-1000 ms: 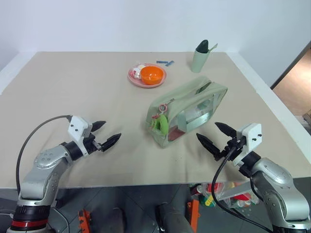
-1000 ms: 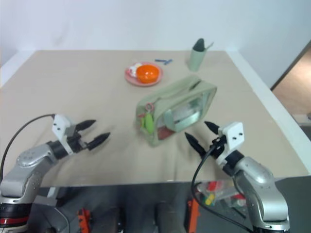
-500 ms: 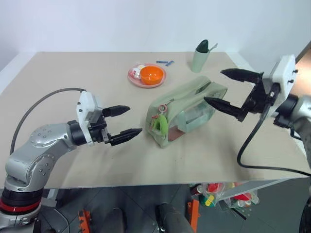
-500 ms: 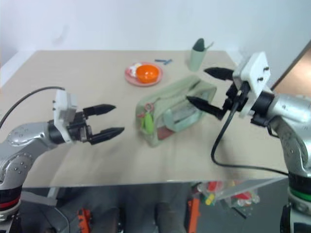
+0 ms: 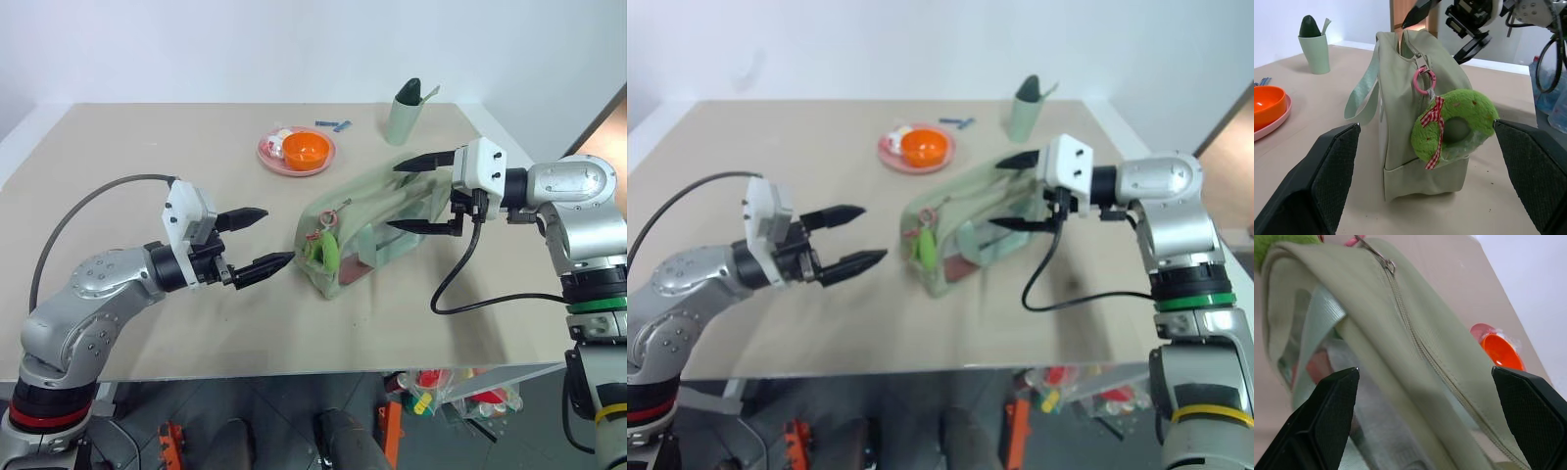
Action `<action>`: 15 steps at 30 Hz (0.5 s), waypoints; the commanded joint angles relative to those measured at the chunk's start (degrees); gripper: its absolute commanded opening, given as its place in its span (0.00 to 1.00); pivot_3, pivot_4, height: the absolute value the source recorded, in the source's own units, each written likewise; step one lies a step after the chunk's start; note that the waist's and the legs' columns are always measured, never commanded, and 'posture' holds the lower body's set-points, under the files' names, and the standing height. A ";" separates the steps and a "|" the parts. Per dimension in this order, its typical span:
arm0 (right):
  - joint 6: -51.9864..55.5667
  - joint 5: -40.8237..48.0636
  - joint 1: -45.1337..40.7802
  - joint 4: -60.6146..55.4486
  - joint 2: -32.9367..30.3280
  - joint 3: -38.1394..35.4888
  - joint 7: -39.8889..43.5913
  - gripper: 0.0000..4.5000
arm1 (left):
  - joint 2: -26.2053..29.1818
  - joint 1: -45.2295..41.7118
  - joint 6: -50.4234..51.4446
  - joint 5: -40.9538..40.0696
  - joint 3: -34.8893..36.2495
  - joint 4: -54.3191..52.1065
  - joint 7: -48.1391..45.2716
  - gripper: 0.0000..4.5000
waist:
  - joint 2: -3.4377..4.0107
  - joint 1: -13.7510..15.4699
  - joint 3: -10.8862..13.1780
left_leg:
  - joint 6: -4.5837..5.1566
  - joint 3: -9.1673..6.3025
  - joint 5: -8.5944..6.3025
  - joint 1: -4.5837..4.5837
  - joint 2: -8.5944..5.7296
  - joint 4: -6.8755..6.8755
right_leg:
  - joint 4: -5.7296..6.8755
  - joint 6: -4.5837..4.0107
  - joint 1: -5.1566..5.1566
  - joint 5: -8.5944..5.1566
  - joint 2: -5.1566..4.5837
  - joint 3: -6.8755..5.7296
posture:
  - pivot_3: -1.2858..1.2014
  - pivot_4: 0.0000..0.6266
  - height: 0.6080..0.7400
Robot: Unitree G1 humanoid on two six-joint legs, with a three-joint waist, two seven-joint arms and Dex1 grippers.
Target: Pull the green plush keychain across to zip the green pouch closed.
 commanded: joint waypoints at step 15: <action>-5.10 -1.27 -3.35 3.85 1.93 -1.61 3.46 0.02 | 0.25 -1.23 -0.73 0.49 0.09 -0.83 1.12 1.00 | 0.00 0.00 0.00 | 0.00 0.00 0.00 0.03 0.01 0.02 | 0.04 -0.01 0.00 0.03 0.01 0.00 | 0.52 0.24 1.00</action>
